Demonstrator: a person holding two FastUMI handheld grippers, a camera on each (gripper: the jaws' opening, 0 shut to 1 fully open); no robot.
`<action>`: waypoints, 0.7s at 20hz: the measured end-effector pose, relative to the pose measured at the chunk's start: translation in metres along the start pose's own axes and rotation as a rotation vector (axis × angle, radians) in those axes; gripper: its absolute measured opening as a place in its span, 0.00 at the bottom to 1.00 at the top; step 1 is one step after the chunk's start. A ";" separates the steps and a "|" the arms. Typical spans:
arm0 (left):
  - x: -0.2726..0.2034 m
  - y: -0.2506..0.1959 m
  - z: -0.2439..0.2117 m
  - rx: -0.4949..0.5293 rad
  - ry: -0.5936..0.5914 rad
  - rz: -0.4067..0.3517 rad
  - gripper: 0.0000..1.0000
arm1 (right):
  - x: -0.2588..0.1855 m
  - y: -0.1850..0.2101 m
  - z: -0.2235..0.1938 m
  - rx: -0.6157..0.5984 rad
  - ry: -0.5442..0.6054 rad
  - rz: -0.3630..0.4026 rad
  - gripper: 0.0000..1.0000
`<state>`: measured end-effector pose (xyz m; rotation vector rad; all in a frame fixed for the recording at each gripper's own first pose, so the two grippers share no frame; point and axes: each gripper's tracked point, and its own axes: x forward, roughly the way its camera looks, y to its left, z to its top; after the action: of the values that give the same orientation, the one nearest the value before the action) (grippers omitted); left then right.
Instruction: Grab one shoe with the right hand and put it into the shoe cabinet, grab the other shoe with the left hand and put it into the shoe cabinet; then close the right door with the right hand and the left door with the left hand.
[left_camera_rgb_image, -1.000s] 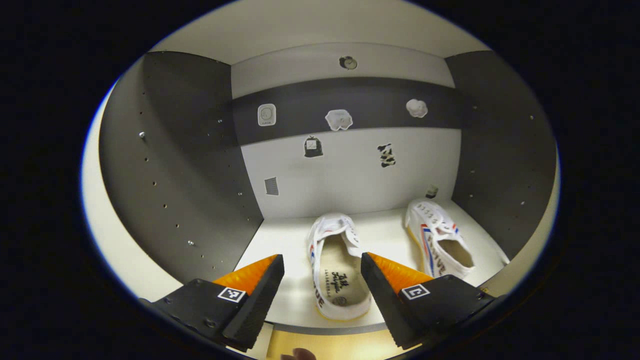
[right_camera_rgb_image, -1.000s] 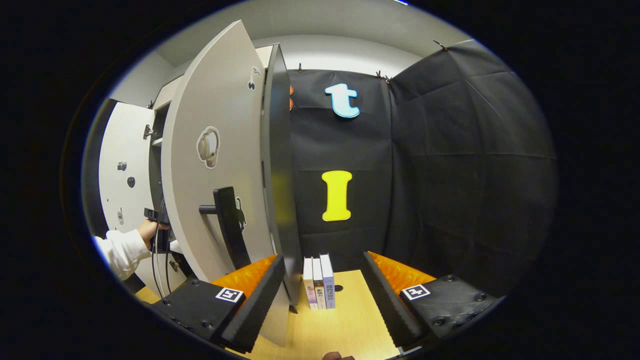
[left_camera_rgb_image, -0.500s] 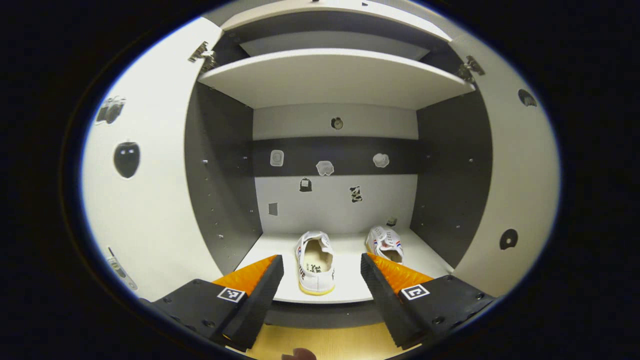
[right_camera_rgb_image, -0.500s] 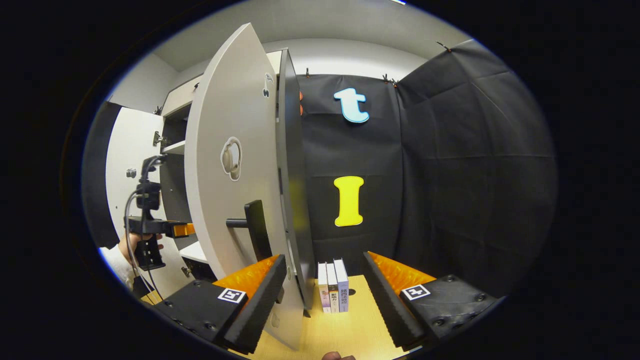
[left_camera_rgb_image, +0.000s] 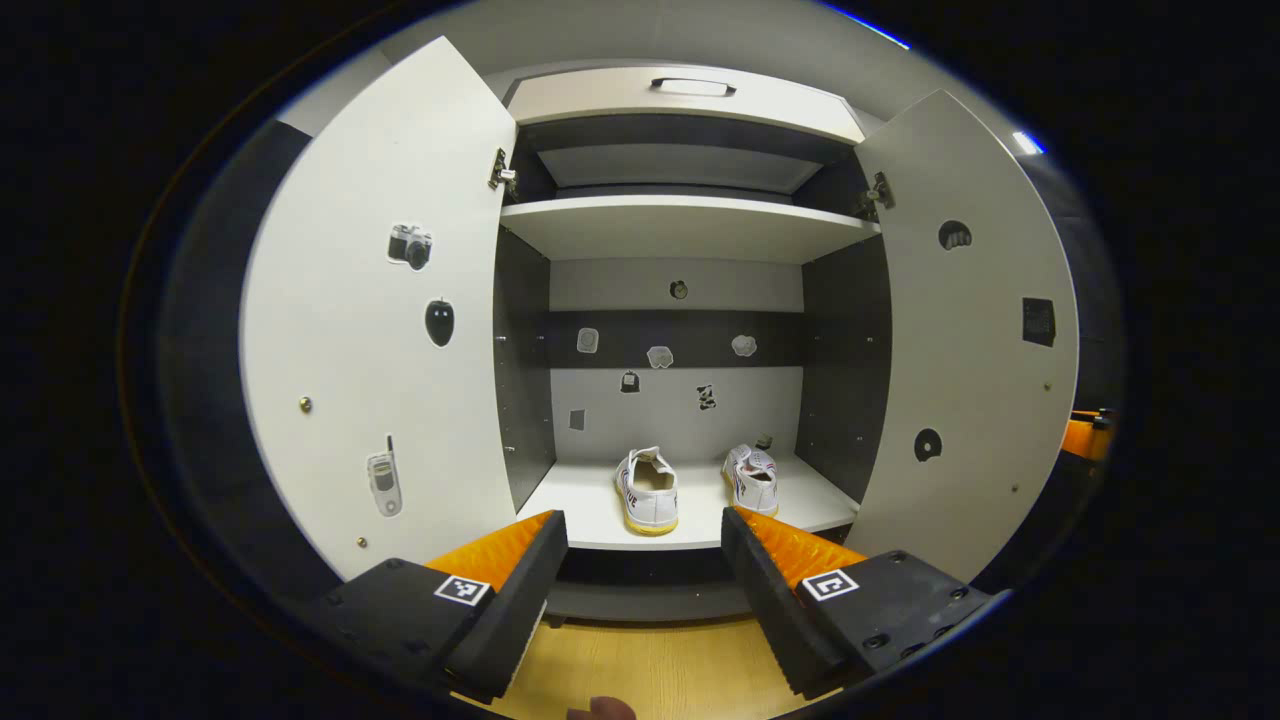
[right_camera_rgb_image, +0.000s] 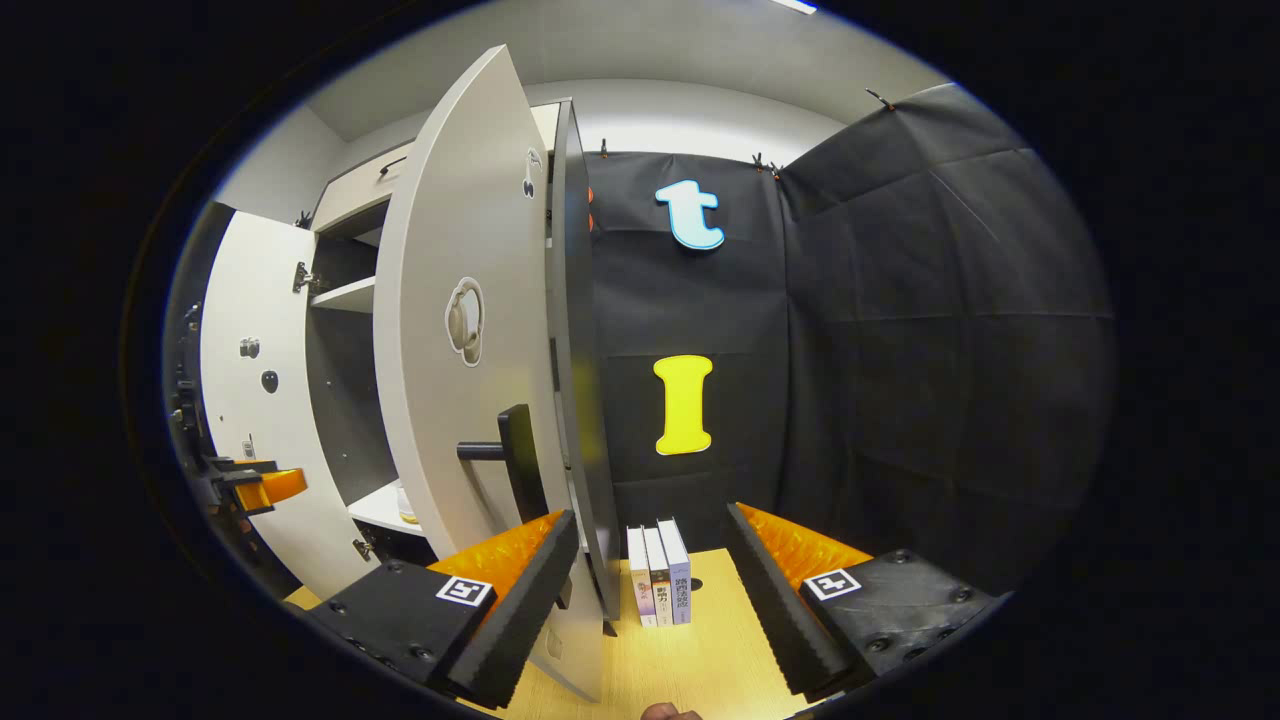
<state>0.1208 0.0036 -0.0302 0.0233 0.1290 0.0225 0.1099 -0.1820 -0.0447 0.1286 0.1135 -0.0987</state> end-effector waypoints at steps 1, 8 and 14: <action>-0.010 0.002 -0.002 -0.006 -0.004 -0.004 0.97 | -0.001 0.000 0.000 -0.001 -0.002 -0.011 0.97; -0.057 0.030 -0.020 -0.002 -0.007 0.008 0.97 | -0.006 0.021 -0.003 0.013 -0.014 -0.031 0.97; -0.081 0.060 -0.026 -0.010 -0.005 0.030 0.97 | -0.011 0.072 -0.008 0.002 -0.014 0.021 0.98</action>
<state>0.0357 0.0624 -0.0444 0.0158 0.1240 0.0535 0.1061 -0.1085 -0.0427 0.1308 0.0982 -0.0789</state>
